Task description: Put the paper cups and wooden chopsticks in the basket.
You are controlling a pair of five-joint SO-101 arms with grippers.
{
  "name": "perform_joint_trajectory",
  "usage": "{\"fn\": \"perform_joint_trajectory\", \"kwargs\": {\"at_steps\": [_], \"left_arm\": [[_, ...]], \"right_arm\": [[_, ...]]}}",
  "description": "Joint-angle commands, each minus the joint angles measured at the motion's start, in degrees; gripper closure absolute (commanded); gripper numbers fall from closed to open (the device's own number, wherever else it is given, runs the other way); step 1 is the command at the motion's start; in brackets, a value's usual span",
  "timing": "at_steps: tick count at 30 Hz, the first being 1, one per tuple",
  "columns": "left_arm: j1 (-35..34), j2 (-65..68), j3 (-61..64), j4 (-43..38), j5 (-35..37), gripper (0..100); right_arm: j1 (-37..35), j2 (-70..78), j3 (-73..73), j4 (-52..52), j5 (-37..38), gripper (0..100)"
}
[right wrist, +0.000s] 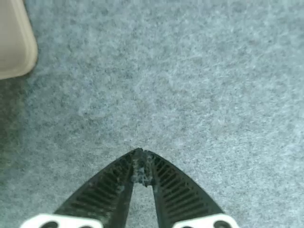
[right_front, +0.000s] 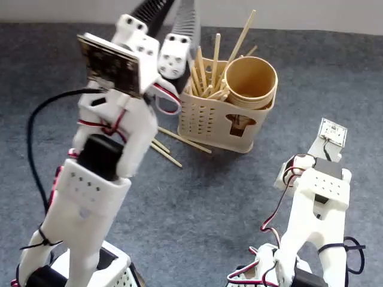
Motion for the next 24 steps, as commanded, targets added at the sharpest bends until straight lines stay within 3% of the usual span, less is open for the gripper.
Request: {"fn": "perform_joint_trajectory", "kwargs": {"at_steps": [1, 5, 10, 24], "left_arm": [[1.19, -1.01, 5.14, -5.89, 0.53, 99], [1.19, -1.01, 10.51, -8.44, 0.53, 99], [1.1, -1.1, 12.88, -7.82, 0.53, 87], [-1.89, -1.63, -0.57, 14.15, 0.18, 87]], "right_arm": [[-1.63, -1.89, -0.13, -0.92, -0.44, 99.3], [-1.63, -1.89, -0.13, -0.92, -0.44, 99.3], [-2.24, -1.89, -0.13, -0.92, -0.44, 99.3], [-2.15, -1.89, -0.13, -1.01, -0.44, 99.3]]}}
